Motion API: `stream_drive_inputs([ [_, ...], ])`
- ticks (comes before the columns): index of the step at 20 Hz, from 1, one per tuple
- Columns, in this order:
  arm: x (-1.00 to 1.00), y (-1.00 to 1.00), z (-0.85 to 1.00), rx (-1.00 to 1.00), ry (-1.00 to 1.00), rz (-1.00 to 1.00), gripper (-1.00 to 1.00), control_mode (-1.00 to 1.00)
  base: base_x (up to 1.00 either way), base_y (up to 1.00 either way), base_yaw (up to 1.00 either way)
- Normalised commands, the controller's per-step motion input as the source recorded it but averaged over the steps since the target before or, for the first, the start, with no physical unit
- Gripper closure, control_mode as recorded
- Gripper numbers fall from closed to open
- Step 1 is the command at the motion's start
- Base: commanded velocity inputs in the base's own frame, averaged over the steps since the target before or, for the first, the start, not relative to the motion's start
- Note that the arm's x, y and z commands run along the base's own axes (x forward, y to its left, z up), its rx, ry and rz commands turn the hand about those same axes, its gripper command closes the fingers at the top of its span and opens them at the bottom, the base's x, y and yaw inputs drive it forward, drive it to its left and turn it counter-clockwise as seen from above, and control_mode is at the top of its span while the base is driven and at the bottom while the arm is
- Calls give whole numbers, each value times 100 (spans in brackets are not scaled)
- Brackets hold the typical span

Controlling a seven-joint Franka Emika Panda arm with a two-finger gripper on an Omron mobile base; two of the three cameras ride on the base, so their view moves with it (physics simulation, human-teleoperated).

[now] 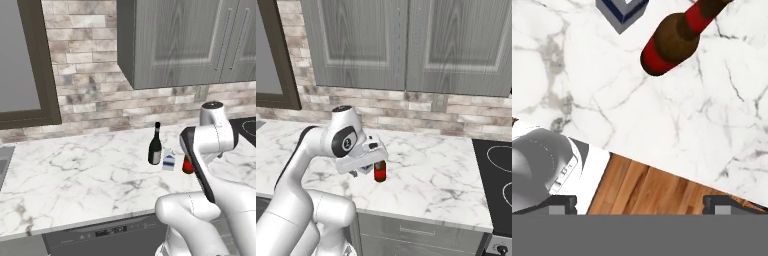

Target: Move the drinks to the dining counter.

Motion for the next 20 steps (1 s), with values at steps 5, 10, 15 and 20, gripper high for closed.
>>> stream_drive_inputs([
  [5,26,6,0,0,0,0,-100,-100,0,0,0],
  [10,23,0,0,2,0,0,-100,-100,0,0,0],
  [15,35,-2,-1,2,0,0,-100,-100,0,0,0],
  [20,32,0,-3,7,0,0,-100,-100,0,0,0],
])
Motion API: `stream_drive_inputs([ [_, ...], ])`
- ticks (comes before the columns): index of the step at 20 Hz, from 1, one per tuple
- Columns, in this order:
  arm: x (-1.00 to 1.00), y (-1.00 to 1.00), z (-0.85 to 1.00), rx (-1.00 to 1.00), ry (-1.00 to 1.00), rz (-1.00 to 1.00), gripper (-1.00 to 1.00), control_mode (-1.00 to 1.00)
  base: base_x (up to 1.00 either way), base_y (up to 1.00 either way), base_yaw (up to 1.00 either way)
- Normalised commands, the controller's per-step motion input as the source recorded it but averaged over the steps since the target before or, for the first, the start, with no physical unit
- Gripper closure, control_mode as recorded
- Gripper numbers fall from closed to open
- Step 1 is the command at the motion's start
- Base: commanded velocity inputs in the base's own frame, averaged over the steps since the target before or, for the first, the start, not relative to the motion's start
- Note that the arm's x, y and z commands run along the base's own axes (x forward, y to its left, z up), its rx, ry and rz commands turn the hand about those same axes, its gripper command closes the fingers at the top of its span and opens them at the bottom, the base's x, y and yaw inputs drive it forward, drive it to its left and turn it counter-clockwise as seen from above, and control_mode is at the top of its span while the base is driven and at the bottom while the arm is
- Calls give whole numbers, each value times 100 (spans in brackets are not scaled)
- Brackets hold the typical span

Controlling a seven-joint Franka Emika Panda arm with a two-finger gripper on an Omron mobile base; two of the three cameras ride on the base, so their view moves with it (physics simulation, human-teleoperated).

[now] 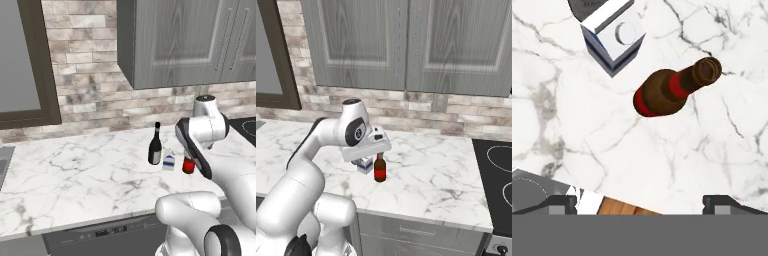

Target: Move the drinks to the dining counter.

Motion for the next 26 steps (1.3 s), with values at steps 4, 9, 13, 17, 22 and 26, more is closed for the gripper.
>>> stream_drive_inputs([
  [4,27,0,-2,8,0,0,-100,-100,0,0,0],
  [9,23,0,-7,7,0,0,-100,-100,0,0,0],
  [13,15,0,-15,3,0,0,-100,-100,0,0,0],
  [17,16,0,-16,3,0,0,-100,-100,0,0,0],
  [22,19,0,-12,1,0,0,-100,-100,0,0,0],
  [26,18,0,-3,0,0,0,-100,-100,0,0,0],
])
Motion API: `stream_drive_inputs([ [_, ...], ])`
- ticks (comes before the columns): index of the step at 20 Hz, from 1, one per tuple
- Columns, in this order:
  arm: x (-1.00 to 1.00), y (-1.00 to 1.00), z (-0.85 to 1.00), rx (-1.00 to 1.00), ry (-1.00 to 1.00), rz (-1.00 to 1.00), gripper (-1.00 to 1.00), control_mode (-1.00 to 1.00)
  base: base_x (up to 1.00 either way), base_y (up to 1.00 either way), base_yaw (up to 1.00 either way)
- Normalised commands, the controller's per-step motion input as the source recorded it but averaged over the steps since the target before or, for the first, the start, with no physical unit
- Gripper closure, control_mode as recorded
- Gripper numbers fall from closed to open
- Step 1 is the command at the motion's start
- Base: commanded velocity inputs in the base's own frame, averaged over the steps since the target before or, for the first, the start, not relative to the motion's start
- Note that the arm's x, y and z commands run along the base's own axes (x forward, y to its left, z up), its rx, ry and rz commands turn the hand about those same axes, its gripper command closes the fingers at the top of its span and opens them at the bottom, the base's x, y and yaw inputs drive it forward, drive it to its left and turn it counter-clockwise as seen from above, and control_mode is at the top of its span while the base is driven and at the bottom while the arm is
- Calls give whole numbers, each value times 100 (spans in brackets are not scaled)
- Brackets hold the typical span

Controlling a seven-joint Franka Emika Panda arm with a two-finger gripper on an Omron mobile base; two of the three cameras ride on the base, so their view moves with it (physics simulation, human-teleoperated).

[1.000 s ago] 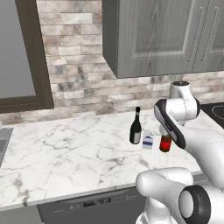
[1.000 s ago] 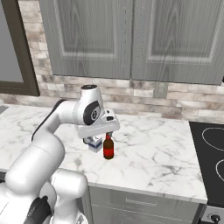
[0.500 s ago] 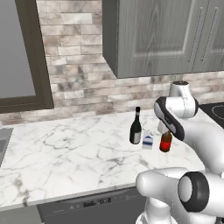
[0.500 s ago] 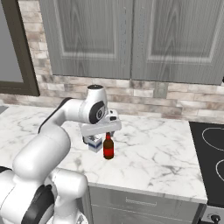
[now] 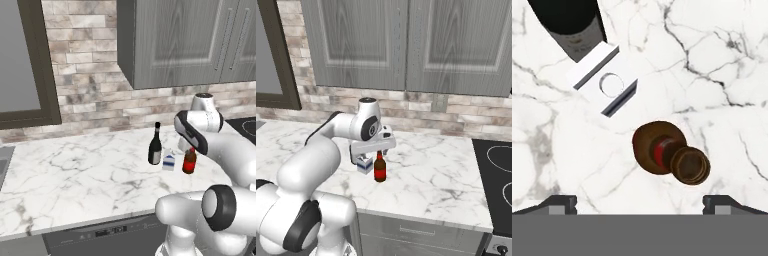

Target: Move the drinks to the dining counter.

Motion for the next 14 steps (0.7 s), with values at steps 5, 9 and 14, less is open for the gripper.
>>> stream_drive_inputs([
  [5,16,0,0,0,0,0,-100,-100,0,0,0],
  [9,25,-1,-8,0,0,0,-100,-100,0,0,0],
  [14,23,0,-17,1,0,0,-100,-100,0,0,0],
])
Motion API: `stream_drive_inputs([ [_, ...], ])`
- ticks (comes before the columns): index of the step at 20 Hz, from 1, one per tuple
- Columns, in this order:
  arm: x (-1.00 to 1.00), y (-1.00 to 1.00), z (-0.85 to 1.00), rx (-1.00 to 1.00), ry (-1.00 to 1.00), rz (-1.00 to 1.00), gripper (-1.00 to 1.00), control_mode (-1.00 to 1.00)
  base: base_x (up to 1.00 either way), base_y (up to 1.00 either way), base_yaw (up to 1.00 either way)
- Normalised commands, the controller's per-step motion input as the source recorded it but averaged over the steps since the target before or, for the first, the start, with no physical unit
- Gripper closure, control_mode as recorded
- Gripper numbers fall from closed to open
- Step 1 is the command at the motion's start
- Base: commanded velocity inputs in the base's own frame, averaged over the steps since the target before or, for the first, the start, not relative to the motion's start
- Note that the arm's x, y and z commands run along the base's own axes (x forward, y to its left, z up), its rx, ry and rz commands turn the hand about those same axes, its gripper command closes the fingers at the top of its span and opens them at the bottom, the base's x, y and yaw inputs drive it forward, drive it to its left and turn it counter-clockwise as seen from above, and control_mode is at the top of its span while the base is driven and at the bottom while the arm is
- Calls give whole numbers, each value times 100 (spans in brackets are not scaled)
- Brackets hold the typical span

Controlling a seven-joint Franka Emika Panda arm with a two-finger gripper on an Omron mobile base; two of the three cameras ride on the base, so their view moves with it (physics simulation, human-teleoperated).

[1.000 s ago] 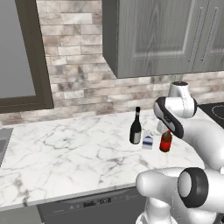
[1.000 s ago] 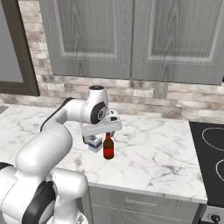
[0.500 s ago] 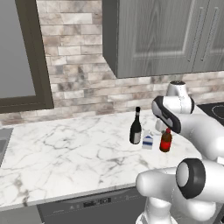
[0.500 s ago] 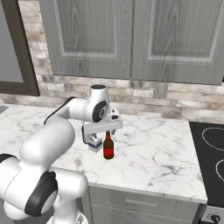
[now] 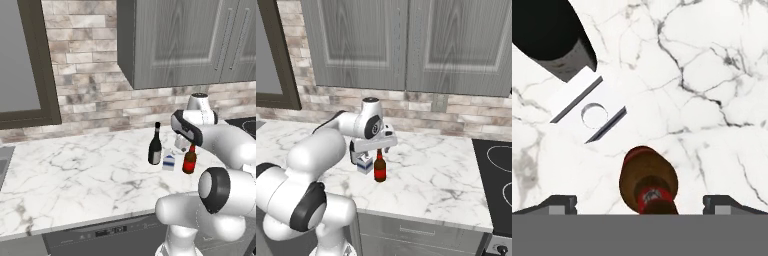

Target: Move the drinks to the dining counter.

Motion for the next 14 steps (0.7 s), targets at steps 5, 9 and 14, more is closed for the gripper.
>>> stream_drive_inputs([
  [5,11,-7,-18,4,0,0,-100,-100,0,0,0],
  [9,10,-9,-7,2,0,0,-100,-100,0,0,0],
  [14,8,-5,-11,3,0,0,-100,-100,0,0,0],
])
